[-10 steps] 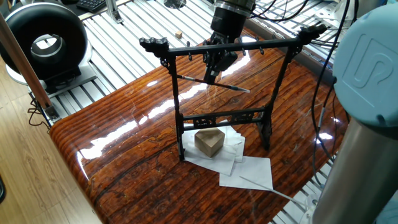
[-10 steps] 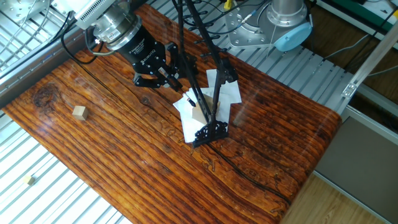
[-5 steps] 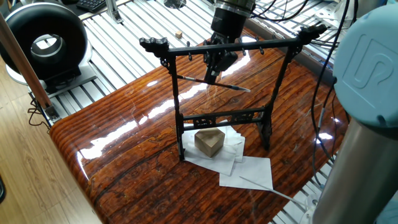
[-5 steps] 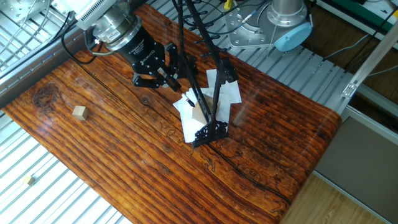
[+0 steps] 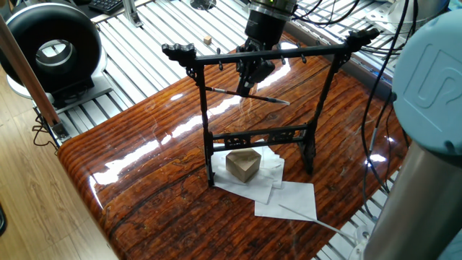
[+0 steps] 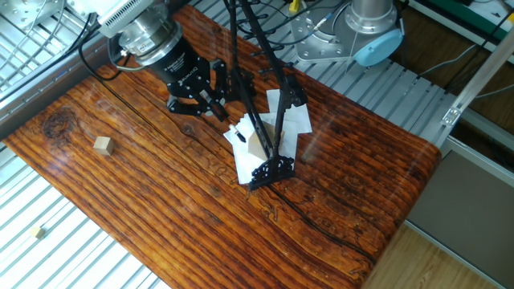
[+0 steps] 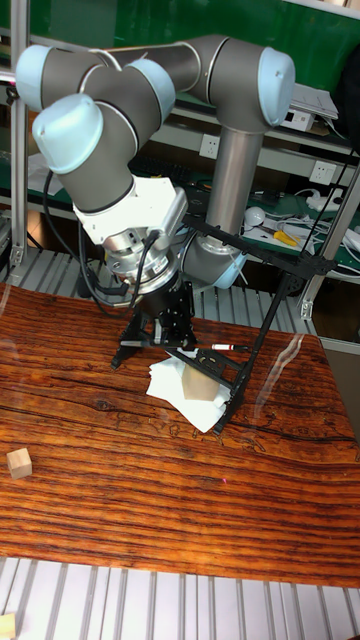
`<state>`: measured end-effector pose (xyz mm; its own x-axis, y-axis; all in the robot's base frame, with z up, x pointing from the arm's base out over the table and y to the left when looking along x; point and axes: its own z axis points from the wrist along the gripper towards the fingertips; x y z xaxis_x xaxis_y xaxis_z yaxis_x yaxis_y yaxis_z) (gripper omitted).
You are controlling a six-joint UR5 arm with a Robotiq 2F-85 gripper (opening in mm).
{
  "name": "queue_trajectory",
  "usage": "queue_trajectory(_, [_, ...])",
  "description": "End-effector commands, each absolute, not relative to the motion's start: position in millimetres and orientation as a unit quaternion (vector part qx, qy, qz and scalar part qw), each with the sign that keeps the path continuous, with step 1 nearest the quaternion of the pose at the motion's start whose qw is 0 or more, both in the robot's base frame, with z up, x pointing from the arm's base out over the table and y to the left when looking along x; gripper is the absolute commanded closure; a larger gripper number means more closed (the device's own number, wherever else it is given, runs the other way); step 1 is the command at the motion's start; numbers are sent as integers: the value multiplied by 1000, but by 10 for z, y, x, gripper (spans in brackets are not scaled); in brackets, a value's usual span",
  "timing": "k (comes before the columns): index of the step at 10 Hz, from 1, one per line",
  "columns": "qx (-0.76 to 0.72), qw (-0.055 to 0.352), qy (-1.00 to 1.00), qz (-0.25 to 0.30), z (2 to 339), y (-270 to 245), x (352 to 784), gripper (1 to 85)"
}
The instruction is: Place the brush on the pen rack
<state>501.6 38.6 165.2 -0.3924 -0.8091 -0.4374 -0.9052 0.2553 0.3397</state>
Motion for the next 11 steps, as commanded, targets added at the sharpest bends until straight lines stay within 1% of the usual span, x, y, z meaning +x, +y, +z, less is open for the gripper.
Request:
queue_trajectory(1, [-533, 109, 793, 272, 1680, 430, 5132, 847])
queue_trajectory(2, [-530, 110, 795, 272, 1681, 434, 5144, 847])
queue_trajectory(3, [-520, 116, 795, 288, 1736, 513, 5141, 847])
queue_trajectory(6, [-511, 119, 796, 301, 1777, 567, 5133, 847])
queue_trajectory(8, [-507, 107, 797, 310, 1813, 565, 5086, 847])
queue_trajectory(10, [-504, 97, 795, 323, 1915, 541, 5159, 847])
queue_trajectory(11, [-490, 100, 794, 346, 1984, 636, 5184, 847])
